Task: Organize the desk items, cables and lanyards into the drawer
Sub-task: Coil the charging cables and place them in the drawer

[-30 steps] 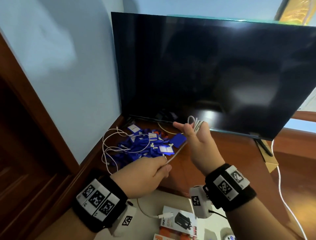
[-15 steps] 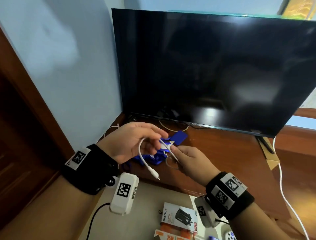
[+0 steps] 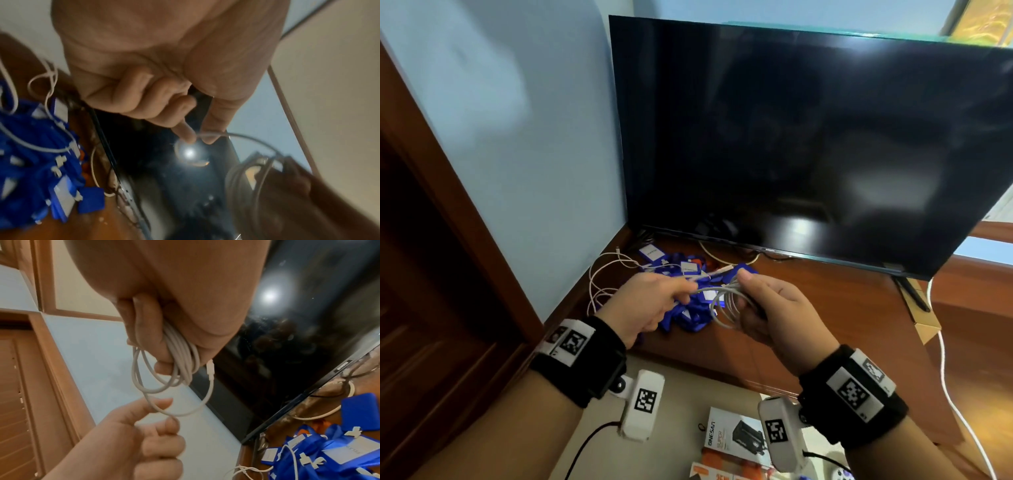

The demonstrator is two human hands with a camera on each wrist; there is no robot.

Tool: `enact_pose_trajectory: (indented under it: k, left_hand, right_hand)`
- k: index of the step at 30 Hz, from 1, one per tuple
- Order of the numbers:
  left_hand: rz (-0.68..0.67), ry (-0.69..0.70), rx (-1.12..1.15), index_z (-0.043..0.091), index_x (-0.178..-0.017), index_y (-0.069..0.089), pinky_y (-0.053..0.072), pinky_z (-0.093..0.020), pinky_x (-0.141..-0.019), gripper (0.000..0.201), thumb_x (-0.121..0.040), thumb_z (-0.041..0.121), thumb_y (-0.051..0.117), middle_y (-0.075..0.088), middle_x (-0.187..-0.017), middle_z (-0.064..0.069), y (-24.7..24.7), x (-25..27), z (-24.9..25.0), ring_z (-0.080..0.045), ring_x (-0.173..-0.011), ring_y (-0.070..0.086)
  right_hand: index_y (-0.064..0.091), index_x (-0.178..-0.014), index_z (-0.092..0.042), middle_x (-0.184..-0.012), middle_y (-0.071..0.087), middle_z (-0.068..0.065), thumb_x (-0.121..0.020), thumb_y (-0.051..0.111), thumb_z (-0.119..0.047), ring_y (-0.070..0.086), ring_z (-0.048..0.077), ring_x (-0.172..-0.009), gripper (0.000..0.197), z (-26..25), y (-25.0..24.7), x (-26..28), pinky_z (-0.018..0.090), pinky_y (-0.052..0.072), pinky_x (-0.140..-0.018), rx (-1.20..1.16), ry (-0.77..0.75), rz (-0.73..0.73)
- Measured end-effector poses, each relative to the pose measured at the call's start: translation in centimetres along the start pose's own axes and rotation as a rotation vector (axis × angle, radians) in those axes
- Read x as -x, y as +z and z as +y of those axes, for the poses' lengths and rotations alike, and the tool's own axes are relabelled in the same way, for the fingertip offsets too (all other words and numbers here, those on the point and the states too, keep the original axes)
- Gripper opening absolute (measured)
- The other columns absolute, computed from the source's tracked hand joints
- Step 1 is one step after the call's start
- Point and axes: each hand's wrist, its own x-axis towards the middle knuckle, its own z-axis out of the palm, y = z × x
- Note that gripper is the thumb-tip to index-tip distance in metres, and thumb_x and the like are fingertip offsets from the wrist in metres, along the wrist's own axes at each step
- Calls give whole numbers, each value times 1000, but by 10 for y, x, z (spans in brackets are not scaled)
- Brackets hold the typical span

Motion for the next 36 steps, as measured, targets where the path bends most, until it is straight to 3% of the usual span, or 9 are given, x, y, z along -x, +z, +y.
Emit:
enact_pose_trajectory:
  k: [5, 8, 10, 13, 19, 24, 27, 30, 36]
  left_hand:
    - [46, 72, -247, 25, -95, 69, 53, -39, -83, 23, -88, 45, 77, 71, -92, 2, 16, 12, -20, -13, -89, 66]
    - [-54, 230, -111, 40, -115, 71, 48, -35, -108, 30, -99, 15, 67, 73, -120, 16, 20, 18, -25, 0, -119, 63]
    - [-110, 270, 18, 27, -124, 71, 46, -32, -112, 44, -99, -6, 55, 74, -124, 10, 18, 19, -26, -3, -125, 63]
    - [-169, 242, 270, 13, -133, 66, 52, -37, -108, 48, -89, -1, 53, 75, -125, -6, 18, 21, -32, -18, -123, 68]
    - [-4, 156, 188, 46, -127, 67, 56, -35, -61, 60, -94, 80, 29, 78, -103, -7, 25, 20, -36, -25, -69, 68]
    - [144, 183, -135, 12, -85, 77, 50, -45, -67, 58, -104, 58, 47, 67, -65, -8, 22, 11, -46, -17, -60, 57]
    - [24, 188, 168, 13, -102, 82, 59, -48, -90, 24, -102, 26, 62, 78, -94, -18, 19, 10, -56, -27, -85, 73]
    - [-90, 179, 383, 10, -119, 76, 61, -40, -79, 29, -99, 0, 57, 76, -102, -22, 14, 12, -58, -28, -83, 74]
    - [-47, 311, 62, 19, -104, 76, 59, -36, -68, 36, -107, 43, 49, 75, -85, -2, 7, 16, -63, -19, -78, 71]
  right_hand:
    - [52, -76, -10, -48, 27, 3, -106, 43, -39, 21, 16, -41, 43, -1, 4, -7, 40, 14, -53, -140, -55, 29]
    - [54, -86, -7, -51, 30, 2, -106, 44, -41, 25, 16, -43, 41, 1, 5, -11, 33, 20, -50, -153, -32, 26]
    - [53, -90, -6, -53, 30, 1, -105, 47, -40, 24, 17, -44, 39, 5, 5, -13, 33, 22, -53, -168, -19, 23]
    - [50, -82, -9, -55, 28, 1, -105, 52, -35, 21, 16, -48, 35, 12, 6, -16, 34, 20, -55, -241, 3, 9]
    - [62, -83, -11, -54, 36, -1, -102, 58, -28, 17, 23, -55, 26, 30, 20, -13, 17, 28, -45, -321, 58, -77]
    - [60, -84, -7, -50, 34, 2, -101, 53, -32, 36, 12, -38, 31, 37, 31, -9, 31, 30, -60, -375, 123, -56]
    - [59, -85, -5, -52, 33, 5, -102, 50, -31, 43, 13, -39, 32, 42, 29, -8, 32, 20, -56, -403, 158, -44]
    - [60, -86, -5, -53, 36, 8, -100, 52, -33, 36, 20, -42, 32, 46, 33, -8, 22, 36, -48, -388, 176, -34]
    - [61, -79, -7, -62, 52, 13, -96, 58, -32, 49, 25, -56, 30, 53, 45, -10, 31, 53, -60, -376, 250, 33]
